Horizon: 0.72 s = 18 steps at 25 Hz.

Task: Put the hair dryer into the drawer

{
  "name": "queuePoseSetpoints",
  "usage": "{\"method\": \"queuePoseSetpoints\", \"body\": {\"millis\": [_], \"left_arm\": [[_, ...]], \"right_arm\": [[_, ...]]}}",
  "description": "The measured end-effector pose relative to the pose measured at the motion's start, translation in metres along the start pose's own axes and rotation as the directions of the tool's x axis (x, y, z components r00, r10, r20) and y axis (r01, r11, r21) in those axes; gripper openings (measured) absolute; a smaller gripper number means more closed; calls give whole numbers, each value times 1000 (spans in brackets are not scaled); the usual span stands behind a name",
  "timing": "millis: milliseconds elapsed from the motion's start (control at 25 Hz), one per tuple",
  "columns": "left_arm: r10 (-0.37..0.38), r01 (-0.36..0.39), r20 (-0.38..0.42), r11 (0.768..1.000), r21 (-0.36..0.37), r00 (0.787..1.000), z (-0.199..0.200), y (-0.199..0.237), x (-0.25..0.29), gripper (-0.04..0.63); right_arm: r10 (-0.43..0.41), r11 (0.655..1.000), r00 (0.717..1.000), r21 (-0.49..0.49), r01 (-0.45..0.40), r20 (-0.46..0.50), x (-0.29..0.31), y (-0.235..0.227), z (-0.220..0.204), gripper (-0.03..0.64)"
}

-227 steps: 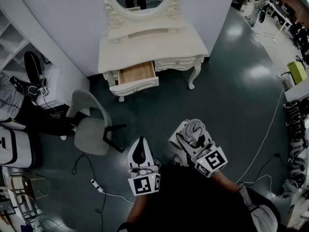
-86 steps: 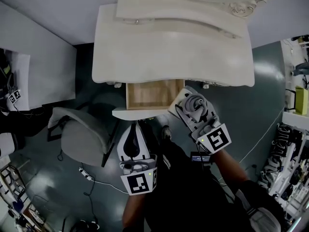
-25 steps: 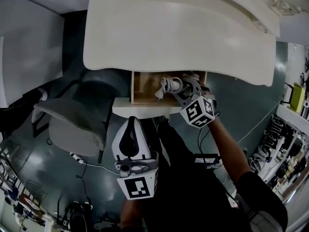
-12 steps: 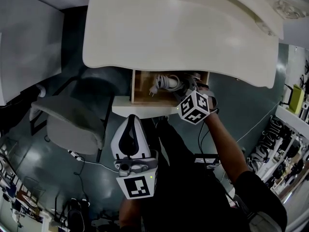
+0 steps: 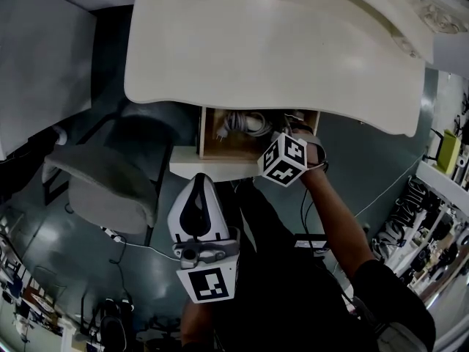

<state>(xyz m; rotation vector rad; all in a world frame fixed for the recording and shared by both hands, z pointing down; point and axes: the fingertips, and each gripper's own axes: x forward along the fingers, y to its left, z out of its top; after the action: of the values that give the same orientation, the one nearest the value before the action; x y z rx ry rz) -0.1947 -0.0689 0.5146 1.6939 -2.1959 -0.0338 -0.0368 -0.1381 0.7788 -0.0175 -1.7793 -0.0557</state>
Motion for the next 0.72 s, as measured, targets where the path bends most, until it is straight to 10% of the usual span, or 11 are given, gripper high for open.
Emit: {"method": "queuePoseSetpoints", "body": {"millis": [720], "left_arm": [[26,-26,-4,999,-21,1000,-5,17,5,23]], "right_arm": [[25,997,983,-69,-38,-184,21,7,-4,192]]}}
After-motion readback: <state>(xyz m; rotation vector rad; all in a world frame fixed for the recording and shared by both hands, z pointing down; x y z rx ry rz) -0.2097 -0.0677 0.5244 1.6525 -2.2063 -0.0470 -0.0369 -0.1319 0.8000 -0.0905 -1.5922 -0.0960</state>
